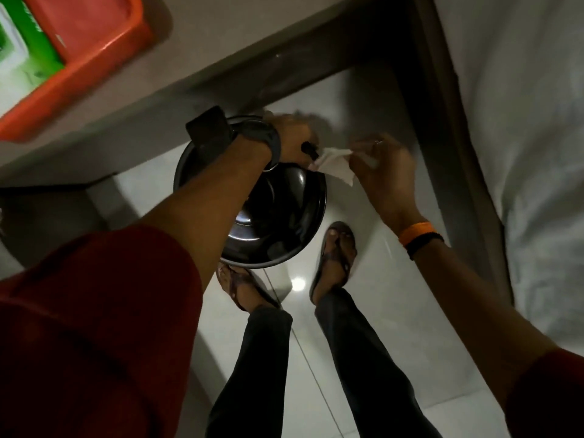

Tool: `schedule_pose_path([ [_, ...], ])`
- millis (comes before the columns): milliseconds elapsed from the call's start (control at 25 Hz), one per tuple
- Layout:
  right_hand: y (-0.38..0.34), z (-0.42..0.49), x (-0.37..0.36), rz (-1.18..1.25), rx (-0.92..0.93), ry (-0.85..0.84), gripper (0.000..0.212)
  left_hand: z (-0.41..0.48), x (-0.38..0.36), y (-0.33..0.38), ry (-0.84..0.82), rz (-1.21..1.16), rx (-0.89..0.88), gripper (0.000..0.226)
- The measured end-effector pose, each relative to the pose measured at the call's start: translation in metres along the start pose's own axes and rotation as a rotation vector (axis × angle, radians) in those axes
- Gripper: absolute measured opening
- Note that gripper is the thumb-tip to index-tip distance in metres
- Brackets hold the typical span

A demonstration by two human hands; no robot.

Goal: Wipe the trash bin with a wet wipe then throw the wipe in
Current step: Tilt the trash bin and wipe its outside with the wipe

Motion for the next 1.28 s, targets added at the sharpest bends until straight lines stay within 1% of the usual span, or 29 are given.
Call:
schedule_pose_path([
  [80, 0.012, 0.0, 0.003, 0.324, -0.232, 0.104, 0.002, 0.001, -0.002, -0.001, -0.03, 0.004, -0.044, 0.059],
  [160, 0.015, 0.001, 0.001, 0.575, -0.335, 0.186, 0.009, -0.01, -0.007, -0.004, -0.013, -0.043, -0.052, 0.065],
  [200, 0.014, 0.001, 0.0, 0.649, -0.357, 0.23, 0.011, -0.022, -0.01, -0.004, 0.006, -0.058, -0.06, 0.066],
  [280, 0.007, -0.001, -0.005, 0.71, -0.35, 0.306, 0.013, -0.053, -0.019, -0.009, 0.048, -0.092, -0.086, 0.066],
  [360, -0.004, -0.004, -0.017, 0.674, -0.282, 0.333, 0.013, -0.089, -0.029, -0.023, 0.04, -0.137, -0.071, 0.063],
  [400, -0.011, -0.007, -0.026, 0.62, -0.226, 0.318, 0.011, -0.106, -0.035, -0.032, 0.02, -0.166, -0.054, 0.06],
  [480, -0.027, -0.017, -0.047, 0.374, -0.064, 0.248, 0.014, -0.136, -0.048, -0.05, -0.007, -0.228, -0.025, 0.051],
  [520, -0.035, -0.025, -0.061, 0.241, 0.034, 0.174, 0.016, -0.148, -0.055, -0.057, -0.009, -0.265, -0.011, 0.047],
  [560, -0.043, -0.037, -0.08, 0.16, 0.131, 0.052, 0.022, -0.16, -0.062, -0.065, -0.002, -0.304, 0.001, 0.045],
  [640, -0.052, -0.068, -0.121, 0.143, 0.25, -0.277, 0.043, -0.175, -0.072, -0.075, 0.031, -0.373, 0.0, 0.042],
  [680, -0.053, -0.087, -0.137, 0.167, 0.273, -0.412, 0.05, -0.178, -0.076, -0.078, 0.05, -0.409, -0.007, 0.041],
  [720, -0.053, -0.101, -0.147, 0.203, 0.261, -0.49, 0.054, -0.179, -0.078, -0.08, 0.065, -0.445, -0.016, 0.04],
  [760, -0.053, -0.108, -0.152, 0.252, 0.203, -0.503, 0.054, -0.18, -0.082, -0.082, 0.075, -0.483, -0.021, 0.04],
  [800, -0.052, -0.107, -0.155, 0.285, 0.126, -0.479, 0.054, -0.179, -0.085, -0.085, 0.085, -0.516, -0.021, 0.04],
  [840, -0.048, -0.096, -0.157, 0.255, 0.082, -0.437, 0.054, -0.178, -0.087, -0.087, 0.096, -0.543, -0.022, 0.039],
  [880, -0.041, -0.078, -0.162, 0.141, 0.072, -0.402, 0.052, -0.177, -0.09, -0.089, 0.109, -0.565, -0.022, 0.038],
  [960, -0.03, -0.038, -0.172, -0.091, 0.044, -0.466, 0.053, -0.175, -0.094, -0.094, 0.147, -0.598, -0.022, 0.039],
  [1040, -0.023, -0.024, -0.177, -0.161, 0.034, -0.532, 0.054, -0.175, -0.094, -0.1, 0.197, -0.635, -0.033, 0.039],
  [1080, -0.027, -0.031, -0.179, -0.122, 0.111, -0.556, 0.053, -0.176, -0.095, -0.105, 0.221, -0.668, -0.033, 0.039],
  [1160, -0.052, -0.075, -0.178, -0.005, 0.391, -0.62, 0.053, -0.18, -0.097, -0.118, 0.254, -0.746, -0.025, 0.038],
  [1200, -0.056, -0.099, -0.178, 0.027, 0.528, -0.682, 0.054, -0.184, -0.1, -0.125, 0.26, -0.775, -0.015, 0.038],
  [1240, -0.051, -0.11, -0.181, 0.023, 0.61, -0.719, 0.054, -0.188, -0.105, -0.132, 0.262, -0.79, 0.001, 0.038],
  [1280, -0.044, -0.101, -0.182, 0.011, 0.596, -0.697, 0.054, -0.193, -0.111, -0.136, 0.26, -0.79, 0.016, 0.038],
])
Point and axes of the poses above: each hand's wrist, its own z-axis towards the middle knuckle, its own x-axis out of the back of the hand, y = z × x, the point moved 5 cm from there along z, towards the middle knuckle, and after that the axes turned 3 degrees about x, right-handed, at the moved point
